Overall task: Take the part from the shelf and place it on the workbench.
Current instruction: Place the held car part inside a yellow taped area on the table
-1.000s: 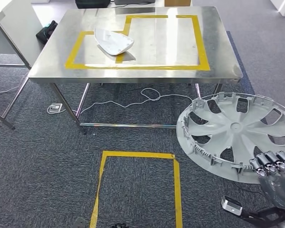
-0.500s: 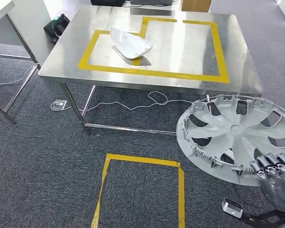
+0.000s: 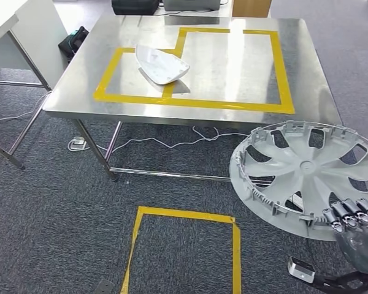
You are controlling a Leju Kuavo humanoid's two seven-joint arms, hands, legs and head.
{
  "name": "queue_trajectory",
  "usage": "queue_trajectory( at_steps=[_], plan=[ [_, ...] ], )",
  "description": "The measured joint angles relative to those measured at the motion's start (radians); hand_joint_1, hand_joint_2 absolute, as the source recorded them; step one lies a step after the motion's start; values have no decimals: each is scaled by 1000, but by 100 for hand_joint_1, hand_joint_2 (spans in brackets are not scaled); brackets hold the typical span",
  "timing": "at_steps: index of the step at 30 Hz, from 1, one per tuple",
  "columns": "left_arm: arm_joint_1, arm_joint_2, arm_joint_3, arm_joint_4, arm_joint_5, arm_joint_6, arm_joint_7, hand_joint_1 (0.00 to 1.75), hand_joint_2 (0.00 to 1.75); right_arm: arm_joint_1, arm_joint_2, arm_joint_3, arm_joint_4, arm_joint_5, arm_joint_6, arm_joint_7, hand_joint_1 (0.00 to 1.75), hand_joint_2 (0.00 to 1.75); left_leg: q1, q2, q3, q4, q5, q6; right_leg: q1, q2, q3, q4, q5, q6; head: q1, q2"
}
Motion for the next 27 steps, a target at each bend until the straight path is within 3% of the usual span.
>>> queue_trajectory(
  at_steps=[2,3,4,6,7,8,12,14,16,18,19,20,21,23,24,27],
  plan=[
    [3,-2,0,0,0,0,0,0,175,0,2,-18,-8,0,0,-22,175,175,6,10,-103,136,-43,-14,-1,-1,26,-2,-24,-7,-4,0],
    [5,-2,0,0,0,-1,0,0,175,0,4,-24,-12,0,0,-29,175,175,7,10,-124,142,-41,-14,-1,0,38,-2,-34,-7,-4,0],
    [6,-2,0,0,0,-1,0,0,175,0,7,-30,-16,0,0,-36,175,175,7,10,-120,103,-9,-12,-1,0,51,-2,-44,-5,-4,0],
    [7,-1,0,0,0,-1,0,0,175,-5,21,-48,-32,0,0,-64,175,175,6,14,-89,-19,84,-4,0,-1,78,-2,-65,2,-4,0],
    [7,-2,0,0,-1,-1,1,0,175,-8,33,-60,-42,0,0,-83,175,175,4,17,-75,-68,110,0,1,-1,85,-4,-74,8,-4,0],
    [7,-2,0,0,-1,-1,1,0,175,-12,45,-71,-53,0,-1,-102,175,175,2,19,-66,-98,123,5,2,-1,90,-8,-82,14,-4,0],
    [7,-7,0,0,-4,3,3,0,175,-24,90,-111,-86,-1,-2,-168,175,175,5,15,-32,-122,110,30,3,-2,116,-3,-96,39,-3,0],
    [5,-8,0,0,-6,5,4,0,175,-34,113,-133,-103,-1,-2,-198,175,175,7,12,-9,-125,100,39,4,-2,70,84,-122,41,1,0],
    [4,-10,0,0,-9,5,5,0,175,-42,133,-152,-121,-1,-1,-215,175,175,4,9,8,-125,82,43,6,-1,-17,213,-169,39,4,0],
    [7,-12,0,0,-11,5,7,0,175,-45,145,-167,-139,-1,-1,-221,175,175,1,6,34,-125,60,45,7,-1,-75,259,-196,38,5,0],
    [9,-13,0,0,-11,5,8,0,175,-45,150,-173,-148,-1,-1,-222,175,175,0,4,52,-125,48,45,8,-1,-82,235,-181,37,5,0],
    [10,-14,0,0,-12,5,8,0,175,-46,154,-178,-157,-1,-1,-223,175,175,-1,2,71,-125,34,45,8,-1,-78,183,-141,37,6,0],
    [10,-15,0,0,-12,5,9,0,175,-47,158,-183,-165,-1,-1,-223,175,175,-1,1,88,-125,20,43,8,-1,-69,122,-78,36,6,0],
    [8,-15,0,0,-12,5,9,0,175,-50,166,-190,-174,0,-2,-223,175,175,-3,-1,113,-126,-5,34,11,-2,-51,36,2,29,6,0],
    [7,-14,-1,0,-12,5,10,0,175,-51,169,-192,-177,0,-2,-223,175,175,-3,-1,120,-126,-12,29,13,-1,-46,21,17,24,7,0],
    [1,-14,-4,0,-1,5,11,0,175,-52,176,-195,-185,0,-2,-223,175,175,-4,2,127,-109,-10,13,11,3,-16,7,8,5,6,0]
  ],
)
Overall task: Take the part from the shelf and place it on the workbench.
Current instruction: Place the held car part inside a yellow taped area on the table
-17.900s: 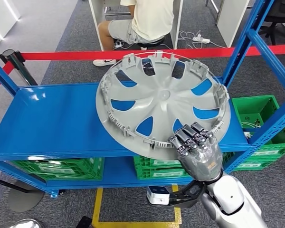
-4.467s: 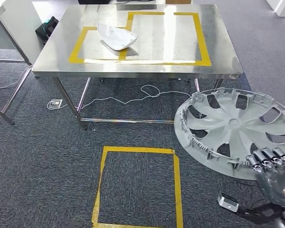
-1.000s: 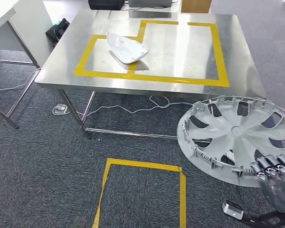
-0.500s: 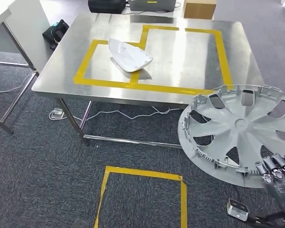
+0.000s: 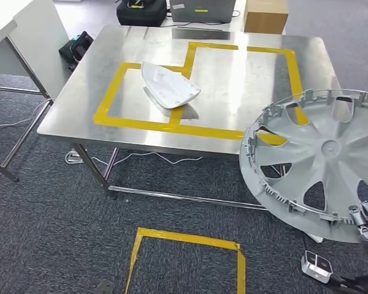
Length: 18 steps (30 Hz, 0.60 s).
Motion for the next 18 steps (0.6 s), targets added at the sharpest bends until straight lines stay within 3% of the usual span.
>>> queue_trajectory(
  at_steps=[2,5,6,7,8,10,11,13,14,16,18],
  plan=[
    [-3,0,-6,0,14,0,1,0,175,-3,5,0,-1,0,0,0,175,175,1,4,-49,84,-6,-11,-6,0,23,-12,-7,-9,-4,0],
    [-2,-1,-12,0,21,-1,1,0,175,-6,9,0,-1,0,0,1,175,175,11,7,-181,244,-73,-25,-10,1,44,-19,-25,-13,-8,0],
    [-1,-1,-13,0,21,-1,1,0,175,-5,11,0,-1,0,0,0,175,175,13,7,-209,262,-81,-27,-11,1,53,-19,-33,-11,-8,0],
    [1,-1,-14,0,22,-1,1,0,175,-4,12,0,-1,1,0,0,175,175,14,7,-222,251,-66,-29,-13,2,64,-19,-41,-9,-8,0],
    [1,-1,-14,0,22,0,1,0,175,-3,14,0,-1,1,0,0,175,175,15,8,-220,213,-29,-29,-16,2,77,-20,-50,-6,-8,0],
    [2,-1,-14,0,22,0,1,0,175,-5,16,0,-1,1,0,0,175,175,17,11,-193,94,77,-30,-19,1,102,-20,-70,5,-9,0],
    [2,-1,-15,0,22,-1,1,0,175,-6,17,0,-1,1,0,0,175,175,17,14,-182,47,99,-27,-19,2,111,-21,-78,12,-11,0],
    [4,-3,-17,0,22,-1,1,0,175,-7,18,0,-1,1,0,0,175,175,18,17,-174,3,105,-18,-16,3,121,-22,-89,27,-14,0],
    [5,-3,-18,0,23,-1,1,0,175,-6,18,-1,-1,1,0,0,175,175,19,16,-167,2,97,-10,-16,3,125,-22,-89,34,-14,0],
    [7,-2,-21,0,23,-1,1,0,175,-6,19,-1,-1,1,0,0,175,175,20,13,-152,-4,112,5,-17,2,126,4,-96,44,-11,0],
    [4,-2,-22,0,24,-1,1,0,175,-7,19,-1,-1,1,0,-1,175,175,19,12,-140,-5,110,17,-16,0,78,86,-130,47,-8,0]
  ],
)
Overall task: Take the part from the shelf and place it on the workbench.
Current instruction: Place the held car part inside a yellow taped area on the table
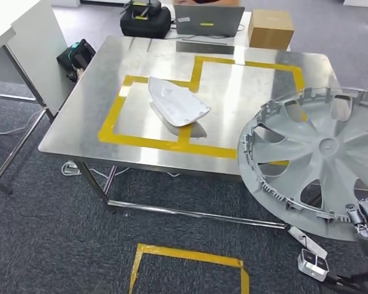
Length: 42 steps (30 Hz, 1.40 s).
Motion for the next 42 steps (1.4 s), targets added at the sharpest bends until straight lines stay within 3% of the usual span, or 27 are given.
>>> queue_trajectory(
  at_steps=[2,3,4,5,7,9,13,15,17,19,20,21,23,24,25,28,30,32,33,34,35,37,38,40,42],
  plan=[
    [-1,0,0,0,1,-1,-3,0,175,0,0,0,1,0,0,0,175,175,-4,-1,5,0,-9,7,4,0,-82,115,-44,0,2,0],
    [0,0,0,0,1,-2,-5,0,175,2,1,0,2,0,0,0,175,175,-7,-2,10,0,-15,9,6,0,-114,148,-53,-2,3,0],
    [2,0,0,0,1,-3,-7,0,175,3,2,0,4,0,0,0,175,175,-10,-3,18,0,-21,11,8,0,-131,148,-44,-6,3,0],
    [3,0,0,0,1,-4,-9,0,175,4,3,1,6,0,0,0,175,175,-13,-4,27,0,-29,12,11,0,-131,115,-14,-11,3,0],
    [3,-1,0,0,1,-6,-12,0,175,5,4,1,8,0,0,0,175,175,-18,-5,50,0,-46,11,18,0,-102,-1,72,-25,3,0],
    [1,-1,-1,0,1,-8,-14,0,175,5,4,1,8,0,0,0,175,175,-21,-6,63,-1,-58,5,25,-1,-79,-76,107,-36,2,0],
    [-2,0,-2,0,-1,-15,-27,0,175,7,5,2,9,1,0,0,175,175,-21,-5,66,25,-60,-16,23,0,-48,-104,104,-54,-1,0],
    [-5,0,-5,0,-2,-17,-30,0,175,7,5,2,9,1,0,1,175,175,-18,-3,17,108,-76,-29,16,0,-25,-111,97,-61,-5,0],
    [-5,0,-8,0,-2,-17,-30,0,175,8,6,2,10,0,0,1,175,175,-13,-3,-63,220,-116,-41,12,0,-7,-113,83,-63,-8,0],
    [-3,1,-9,0,-2,-16,-31,0,175,12,9,2,14,1,0,1,175,175,-7,-2,-120,262,-143,-48,8,1,17,-114,62,-60,-8,0],
    [-2,1,-9,0,-2,-16,-31,0,175,14,12,2,16,1,0,1,175,175,-5,-2,-127,240,-133,-50,5,2,33,-114,49,-57,-8,0],
    [-1,1,-9,0,-2,-16,-31,0,175,16,14,2,18,1,0,1,175,175,-4,-1,-122,194,-99,-51,3,2,50,-114,36,-52,-8,0],
    [3,2,-10,0,-2,-16,-31,0,175,17,20,2,22,1,0,1,175,175,-1,5,-102,78,9,-49,1,3,79,-115,7,-41,-11,0],
    [4,2,-10,0,-2,-16,-30,0,175,18,22,2,23,1,0,3,175,175,-1,8,-93,39,48,-46,1,3,89,-117,-5,-36,-11,0],
    [4,2,-10,1,-1,-15,-29,0,175,19,25,2,25,1,0,6,175,175,-2,10,-89,17,69,-41,2,4,97,-123,-14,-30,-12,0],
    [2,2,-10,1,0,-11,-26,0,175,27,30,2,31,1,0,23,175,175,0,7,-76,9,62,-20,2,2,120,-143,-29,-12,-7,0],
    [0,2,-10,1,1,-9,-26,0,175,33,31,2,36,1,0,37,175,175,3,5,-64,5,51,-6,2,2,88,-79,-60,-5,-2,0],
    [-2,2,-10,1,1,-9,-28,0,175,38,31,2,44,1,0,53,175,175,2,4,-53,5,36,3,2,2,-8,65,-105,-2,2,0],
    [-1,2,-10,1,1,-9,-29,0,175,41,32,2,50,1,0,62,175,175,1,3,-46,5,28,4,3,2,-59,127,-114,-2,2,0],
    [0,2,-10,1,1,-10,-30,0,175,46,33,2,57,1,0,71,175,175,0,1,-36,5,19,4,3,3,-97,157,-101,-3,3,0],
    [1,2,-10,1,1,-10,-30,0,175,51,33,2,64,1,0,80,175,175,0,-1,-24,5,10,4,3,3,-115,148,-65,-4,3,0],
    [2,2,-10,1,0,-9,-30,0,175,59,35,2,77,1,0,93,175,175,0,-6,4,5,-10,1,3,2,-103,35,47,-7,3,0],
    [1,2,-10,1,0,-9,-29,0,175,61,35,2,84,1,1,101,175,175,-2,-8,15,6,-19,-4,4,3,-87,-24,87,-9,3,0],
    [-1,3,-10,1,-1,-7,-24,0,175,67,29,4,104,0,25,165,175,175,-5,-11,26,6,-30,-10,7,4,-61,-89,116,-12,0,0],
    [-1,4,-10,1,-2,-5,-19,0,175,80,-12,27,136,-3,103,353,175,175,-7,-12,29,3,-31,-5,8,5,-51,-97,113,-12,-3,0]
  ],
)
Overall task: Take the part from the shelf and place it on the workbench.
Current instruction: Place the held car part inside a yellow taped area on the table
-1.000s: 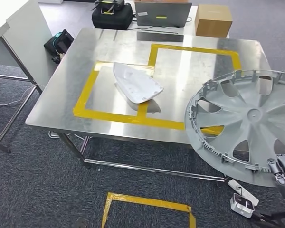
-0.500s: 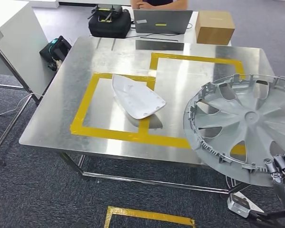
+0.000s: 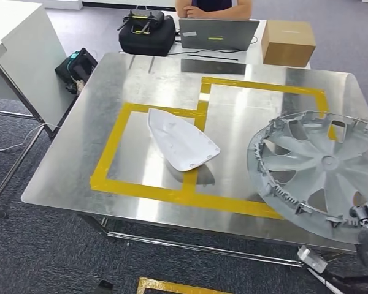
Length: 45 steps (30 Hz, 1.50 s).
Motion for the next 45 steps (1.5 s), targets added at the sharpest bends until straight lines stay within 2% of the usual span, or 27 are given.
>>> queue_trajectory(
  at_steps=[2,3,4,6,10,15,21,34,38,45],
  plan=[
    [1,0,0,0,-3,0,1,0,175,9,-82,68,39,-20,83,249,175,175,0,1,3,-6,2,6,1,1,0,-2,0,-1,-1,0],
    [1,0,0,0,-5,-1,1,0,175,10,-123,112,62,-42,111,348,175,175,0,1,4,-10,2,4,1,2,0,-3,-2,-3,-1,0],
    [1,0,0,0,-7,-1,2,0,175,10,-158,152,84,-70,127,408,175,175,0,1,6,-13,2,2,1,2,0,-3,-3,-4,0,0],
    [1,1,0,0,-14,-3,6,0,175,5,-208,206,128,-137,152,453,175,175,0,1,8,-17,3,-3,1,2,0,-3,-4,-7,0,0],
    [2,4,0,0,-28,-9,18,0,175,-38,-270,237,256,-222,179,462,175,175,1,1,10,-21,4,-12,1,2,0,-3,-5,-9,0,0],
    [2,6,0,0,-33,-12,25,0,175,-77,-303,246,382,-239,180,459,175,175,0,1,10,-21,4,-16,1,2,2,-4,-4,-10,0,0],
    [3,8,-1,0,-45,-11,57,0,175,-105,-311,251,454,-241,186,461,175,175,0,1,11,-21,4,-16,1,2,4,-6,-3,-10,0,0],
    [2,13,-13,0,-69,-4,118,0,175,-179,-305,267,556,-234,171,391,175,175,-1,2,12,-21,4,-15,0,2,6,-7,-3,-9,0,0],
    [-7,15,-29,0,-95,-15,139,0,175,-295,-290,336,636,-191,177,357,175,175,0,5,11,-21,5,-16,1,6,5,-7,0,-10,0,0],
    [-38,15,-70,0,-115,-32,159,0,175,-585,-210,573,891,-126,165,339,175,175,0,9,14,-21,10,-18,1,10,4,-7,5,-11,0,0]
  ],
)
